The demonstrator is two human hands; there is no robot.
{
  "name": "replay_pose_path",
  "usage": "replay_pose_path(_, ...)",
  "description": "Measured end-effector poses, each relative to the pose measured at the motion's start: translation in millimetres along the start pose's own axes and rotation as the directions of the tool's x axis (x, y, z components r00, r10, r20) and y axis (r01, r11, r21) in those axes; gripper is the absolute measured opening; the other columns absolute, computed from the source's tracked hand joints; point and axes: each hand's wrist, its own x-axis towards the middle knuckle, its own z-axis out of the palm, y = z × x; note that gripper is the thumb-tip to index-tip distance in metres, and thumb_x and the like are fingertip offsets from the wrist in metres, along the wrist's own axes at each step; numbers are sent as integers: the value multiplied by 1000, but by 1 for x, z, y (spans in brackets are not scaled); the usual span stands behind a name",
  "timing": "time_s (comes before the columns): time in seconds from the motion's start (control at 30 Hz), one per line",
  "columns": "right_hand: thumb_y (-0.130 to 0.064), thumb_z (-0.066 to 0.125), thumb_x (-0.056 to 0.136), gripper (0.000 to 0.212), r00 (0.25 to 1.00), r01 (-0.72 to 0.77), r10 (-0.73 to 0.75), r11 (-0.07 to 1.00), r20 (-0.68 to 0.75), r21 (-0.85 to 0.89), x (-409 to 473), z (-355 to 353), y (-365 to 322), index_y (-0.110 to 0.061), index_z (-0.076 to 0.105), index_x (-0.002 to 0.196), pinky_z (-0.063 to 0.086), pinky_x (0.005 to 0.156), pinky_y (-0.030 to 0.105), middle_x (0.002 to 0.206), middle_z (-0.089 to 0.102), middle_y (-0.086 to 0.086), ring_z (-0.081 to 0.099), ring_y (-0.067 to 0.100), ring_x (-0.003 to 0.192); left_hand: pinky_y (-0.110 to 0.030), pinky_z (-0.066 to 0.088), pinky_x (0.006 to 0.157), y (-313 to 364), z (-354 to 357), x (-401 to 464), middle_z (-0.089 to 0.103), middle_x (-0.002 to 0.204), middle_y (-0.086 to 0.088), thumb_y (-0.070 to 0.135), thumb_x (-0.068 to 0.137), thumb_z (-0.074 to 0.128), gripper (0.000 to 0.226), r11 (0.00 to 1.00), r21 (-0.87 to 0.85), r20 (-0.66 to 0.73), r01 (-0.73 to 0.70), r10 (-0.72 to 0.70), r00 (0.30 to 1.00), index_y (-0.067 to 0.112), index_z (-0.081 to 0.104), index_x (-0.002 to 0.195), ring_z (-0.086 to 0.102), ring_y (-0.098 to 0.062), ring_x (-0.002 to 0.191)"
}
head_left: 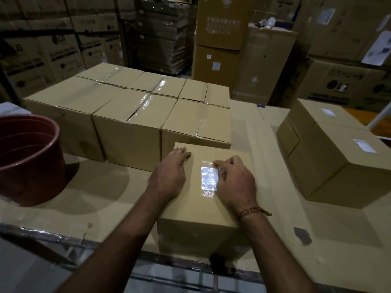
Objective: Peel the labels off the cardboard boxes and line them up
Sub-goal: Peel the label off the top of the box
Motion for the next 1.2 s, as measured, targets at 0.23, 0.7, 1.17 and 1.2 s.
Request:
replay_pose_path(0.23,-21,58,103,25,999,-19,21,998,-30,63,2,-1,0,-31,75,118,60,71,39,104,58,-8,61,15,83,-47,34,123,-2,1,0,45,161,10,5,104,42,51,1000,4,0,-6,6,1000,27,58,147,29,-8,155)
replay_pose_path(0.7,-16,65,96,24,1000,14,-12,997,-17,81,12,-8,1,-24,84,108,36,64,9,94,61,-12,58,6,79,-43,34,124,-2,2,2,47,160,10,7,106,42,48,1000,10,-22,-12,12,1000,27,60,146,32,-7,153)
replay_pose_path(1.17,-21,69,96,11,1000,1,-1,1000,-6,28,29,3,0,-27,70,87,52,69,37,89,61,-10,59,16,79,-43,35,124,-2,2,1,48,159,9,7,105,44,47,1000,5,-24,-13,13,1000,27,61,145,33,-8,153)
replay_pose_path(1.2,-21,68,96,11,1000,-3,3,999,-8,37,28,3,0,-28,69,87,51,69,36,90,60,-10,58,16,78,-43,35,124,-3,2,2,48,159,9,7,105,44,48,1000,3,-24,-9,9,1000,28,61,145,33,-8,153)
